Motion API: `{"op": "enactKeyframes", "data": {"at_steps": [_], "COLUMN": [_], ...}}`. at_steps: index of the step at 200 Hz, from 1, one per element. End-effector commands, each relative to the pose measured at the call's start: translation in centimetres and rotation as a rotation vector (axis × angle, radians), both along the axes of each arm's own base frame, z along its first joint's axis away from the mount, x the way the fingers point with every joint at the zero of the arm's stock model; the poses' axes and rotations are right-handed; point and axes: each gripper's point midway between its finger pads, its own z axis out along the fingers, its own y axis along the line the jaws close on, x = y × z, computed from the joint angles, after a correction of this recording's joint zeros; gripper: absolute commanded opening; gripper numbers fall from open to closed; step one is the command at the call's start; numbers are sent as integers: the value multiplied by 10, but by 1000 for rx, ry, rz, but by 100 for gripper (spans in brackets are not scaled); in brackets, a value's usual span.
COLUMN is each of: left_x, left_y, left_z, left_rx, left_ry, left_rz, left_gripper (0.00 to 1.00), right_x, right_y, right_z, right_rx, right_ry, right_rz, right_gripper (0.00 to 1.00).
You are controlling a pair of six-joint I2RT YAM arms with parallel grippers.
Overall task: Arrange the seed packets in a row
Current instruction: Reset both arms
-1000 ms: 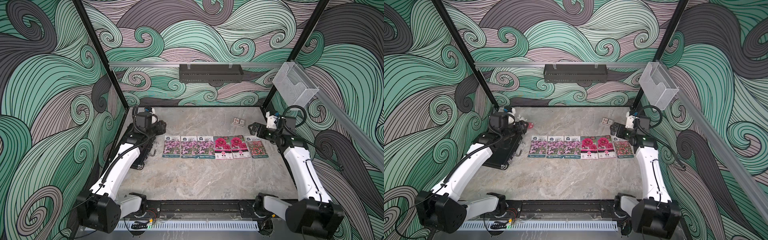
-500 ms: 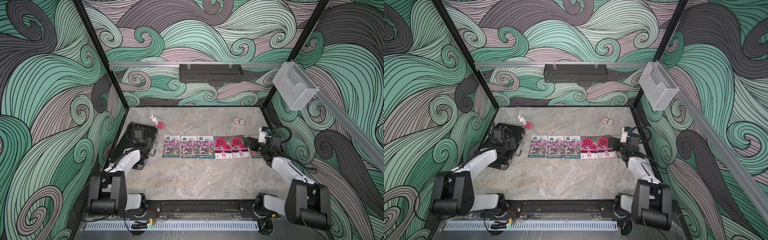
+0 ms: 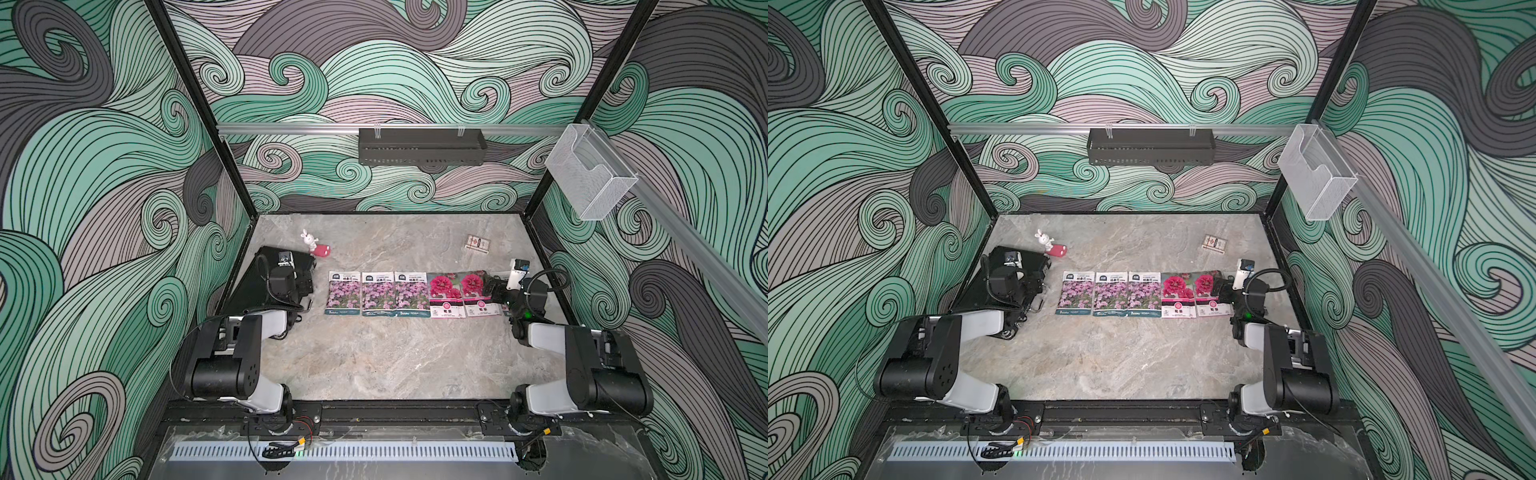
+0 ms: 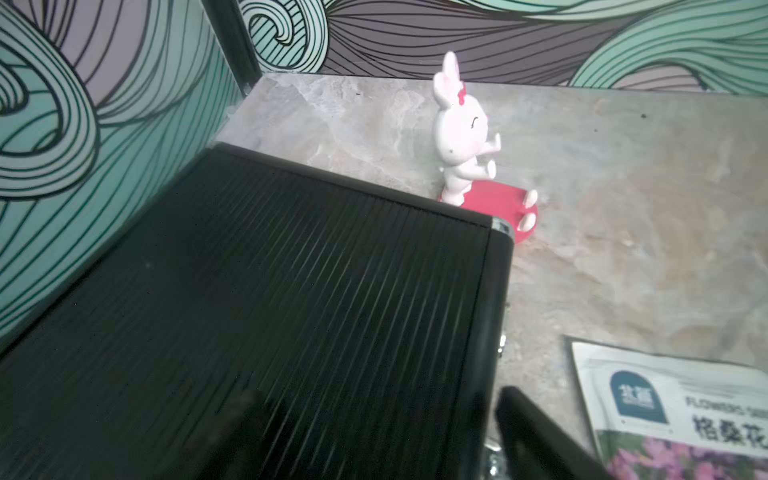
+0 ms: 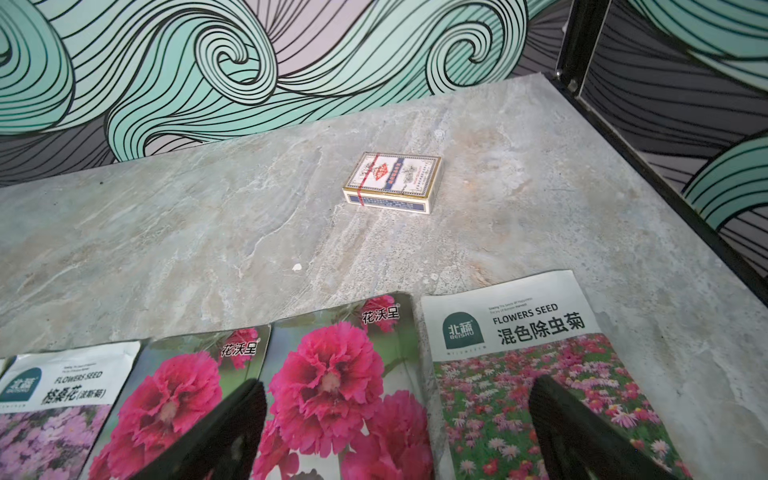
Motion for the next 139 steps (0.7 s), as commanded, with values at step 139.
{"op": "enactKeyframes", "data": {"at_steps": [139], "left_x": [5], "left_y": [1], "left_z": [3], "left_rx": [-14], "left_ry": [-35], "left_rz": [-4], "left_gripper": [99], "right_x": [23], "right_y": [17], "right_z": [7], "right_rx": [-127], "right_ry": [-48], "right_rz": [39], "right_gripper": [100]}}
